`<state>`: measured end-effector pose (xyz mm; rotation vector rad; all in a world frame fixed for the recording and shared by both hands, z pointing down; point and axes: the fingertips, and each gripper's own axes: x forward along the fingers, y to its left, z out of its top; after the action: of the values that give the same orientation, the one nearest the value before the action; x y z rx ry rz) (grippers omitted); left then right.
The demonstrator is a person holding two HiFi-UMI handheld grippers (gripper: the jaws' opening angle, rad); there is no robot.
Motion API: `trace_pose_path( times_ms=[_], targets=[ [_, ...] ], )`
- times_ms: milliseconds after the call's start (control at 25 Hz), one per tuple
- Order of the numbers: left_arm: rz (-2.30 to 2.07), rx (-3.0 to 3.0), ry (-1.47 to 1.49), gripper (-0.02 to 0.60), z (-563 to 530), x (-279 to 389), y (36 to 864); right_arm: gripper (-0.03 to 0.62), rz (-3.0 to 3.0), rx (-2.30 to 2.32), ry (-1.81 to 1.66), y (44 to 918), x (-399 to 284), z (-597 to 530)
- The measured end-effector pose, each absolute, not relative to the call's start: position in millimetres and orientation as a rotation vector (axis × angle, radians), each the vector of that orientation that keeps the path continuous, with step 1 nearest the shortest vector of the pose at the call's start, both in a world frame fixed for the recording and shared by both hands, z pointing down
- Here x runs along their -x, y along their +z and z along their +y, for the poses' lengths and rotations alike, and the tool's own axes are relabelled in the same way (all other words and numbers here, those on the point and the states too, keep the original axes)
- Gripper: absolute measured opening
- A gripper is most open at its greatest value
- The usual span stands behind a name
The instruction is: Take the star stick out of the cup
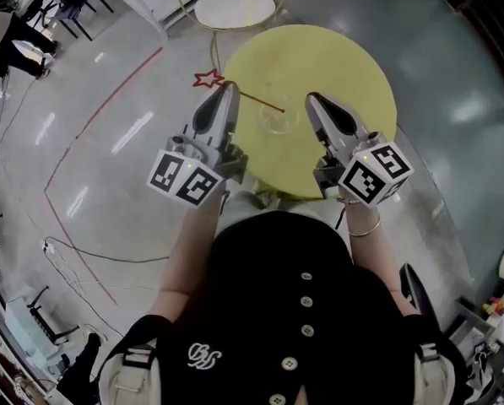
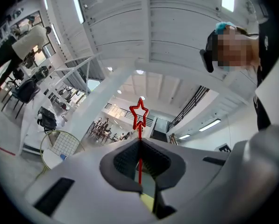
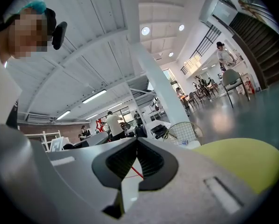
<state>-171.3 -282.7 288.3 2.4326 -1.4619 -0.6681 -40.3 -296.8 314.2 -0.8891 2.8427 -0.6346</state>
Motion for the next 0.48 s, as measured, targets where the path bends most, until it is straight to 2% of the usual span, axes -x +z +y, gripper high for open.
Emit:
trace_pose_path(
  times_ms=[480],
  targets=[
    [-1.427,-2.33,-0.74,0.014,-285.9,171.0,296.2,0.003,2.83,0.906,-0.651,319.6,34.3,-300.6]
  ],
)
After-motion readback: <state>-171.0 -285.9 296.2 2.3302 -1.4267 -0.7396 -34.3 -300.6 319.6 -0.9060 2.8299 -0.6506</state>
